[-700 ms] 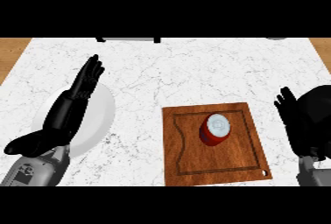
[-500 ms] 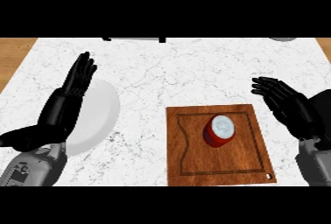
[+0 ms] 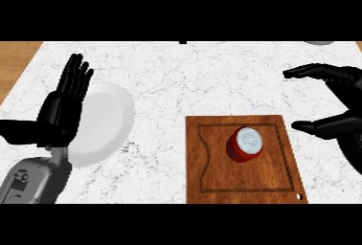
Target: Pick the can from the cutting board and place it in the pot
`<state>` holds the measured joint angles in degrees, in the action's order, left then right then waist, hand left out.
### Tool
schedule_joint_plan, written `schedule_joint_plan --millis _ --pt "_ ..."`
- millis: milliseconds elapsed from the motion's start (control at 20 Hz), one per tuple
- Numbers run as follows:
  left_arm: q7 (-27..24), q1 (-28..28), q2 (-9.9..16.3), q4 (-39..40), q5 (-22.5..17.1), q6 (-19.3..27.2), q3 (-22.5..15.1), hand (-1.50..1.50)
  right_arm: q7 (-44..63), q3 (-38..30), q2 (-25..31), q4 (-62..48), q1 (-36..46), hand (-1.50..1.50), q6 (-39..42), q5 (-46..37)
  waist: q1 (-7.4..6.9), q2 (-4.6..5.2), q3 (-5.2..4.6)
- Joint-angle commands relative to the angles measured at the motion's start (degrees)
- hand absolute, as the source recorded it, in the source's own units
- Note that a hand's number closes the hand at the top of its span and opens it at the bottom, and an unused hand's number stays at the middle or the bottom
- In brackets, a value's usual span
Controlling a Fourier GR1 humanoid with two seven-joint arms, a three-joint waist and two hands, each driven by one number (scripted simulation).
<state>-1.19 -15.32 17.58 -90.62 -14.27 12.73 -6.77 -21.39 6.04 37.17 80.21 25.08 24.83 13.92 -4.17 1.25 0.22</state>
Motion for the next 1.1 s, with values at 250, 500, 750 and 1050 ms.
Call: schedule_joint_plan --millis 250,500,750,1050 --pt "0.40 -1.41 -0.76 3.87 -0.05 1.37 2.51 0.00 -25.41 4.40 8.28 -8.69 6.68 -1.50 8.85 -17.85 2.10 -0.55 -0.12" --pt "1.94 -0.64 0.05 3.14 -1.17 0.00 3.34 0.00 -25.44 11.15 13.34 -6.81 7.84 -1.50 7.53 -26.21 2.74 -1.05 -0.20" --pt "2.98 -2.35 2.29 4.51 -1.50 -1.68 6.17 0.00 -20.65 15.81 8.18 -8.83 14.65 -1.50 6.72 -30.74 2.91 -1.04 -0.23" --pt "3.95 -0.93 2.75 2.69 -2.60 -3.39 8.17 0.00 -10.45 19.09 4.15 -3.10 14.01 -1.50 8.05 -34.17 3.60 -1.28 -0.25"
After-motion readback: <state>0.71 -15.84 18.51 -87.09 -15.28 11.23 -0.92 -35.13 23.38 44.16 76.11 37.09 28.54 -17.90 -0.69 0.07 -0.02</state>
